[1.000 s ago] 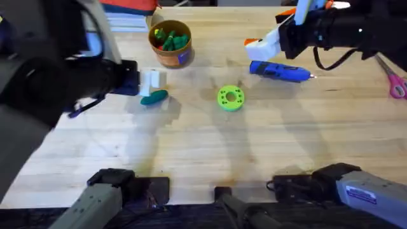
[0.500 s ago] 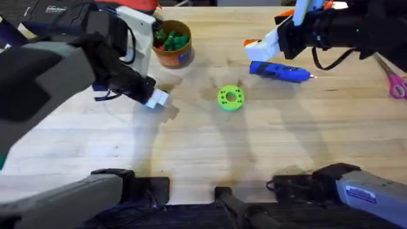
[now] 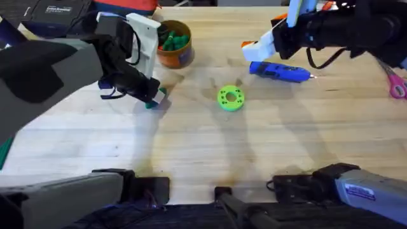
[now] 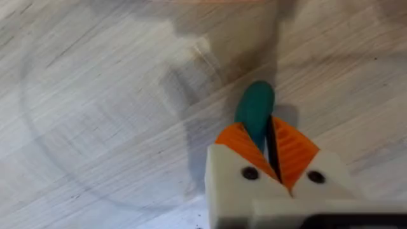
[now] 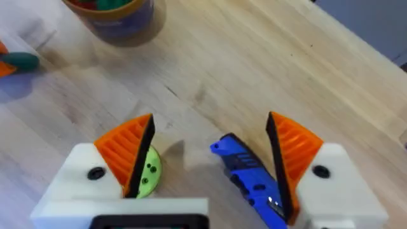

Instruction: Pick up the gripper from the table and insert it into the empty holder that is missing its gripper. Then pick up a screw, insert it into the mounting hole, and use the screwdriver to tighten it. Finally, clean up the table by picking up the vegetable and placing it into the bucket.

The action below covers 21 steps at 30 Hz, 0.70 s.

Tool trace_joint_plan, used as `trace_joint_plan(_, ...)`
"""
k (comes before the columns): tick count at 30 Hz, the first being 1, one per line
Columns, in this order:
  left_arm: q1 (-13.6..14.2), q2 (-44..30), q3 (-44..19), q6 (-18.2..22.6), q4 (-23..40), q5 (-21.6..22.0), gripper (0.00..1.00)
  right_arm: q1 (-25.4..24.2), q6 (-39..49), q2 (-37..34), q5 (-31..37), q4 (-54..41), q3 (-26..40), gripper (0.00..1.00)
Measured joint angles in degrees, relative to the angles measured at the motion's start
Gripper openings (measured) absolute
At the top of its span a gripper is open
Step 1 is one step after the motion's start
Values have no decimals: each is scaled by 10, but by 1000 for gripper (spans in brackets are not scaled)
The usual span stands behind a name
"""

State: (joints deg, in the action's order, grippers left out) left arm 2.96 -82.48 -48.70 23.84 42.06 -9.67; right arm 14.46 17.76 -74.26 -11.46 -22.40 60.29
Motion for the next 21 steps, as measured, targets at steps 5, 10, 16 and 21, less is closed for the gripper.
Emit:
trace_joint_plan(5, 1, 1, -13, -12, 17, 0, 22, 0, 0, 0, 0, 19, 0, 994)
trace_joint_plan(10, 1, 19, -108, -34, 60, -18, 21, 0, 0, 0, 0, 33, 0, 994)
trace_joint_plan(16, 1, 46, -215, -44, 6, -76, 21, 0, 0, 0, 0, 41, 0, 994)
trace_joint_plan(21, 1, 41, -223, -68, -69, -97, 21, 0, 0, 0, 0, 41, 0, 995)
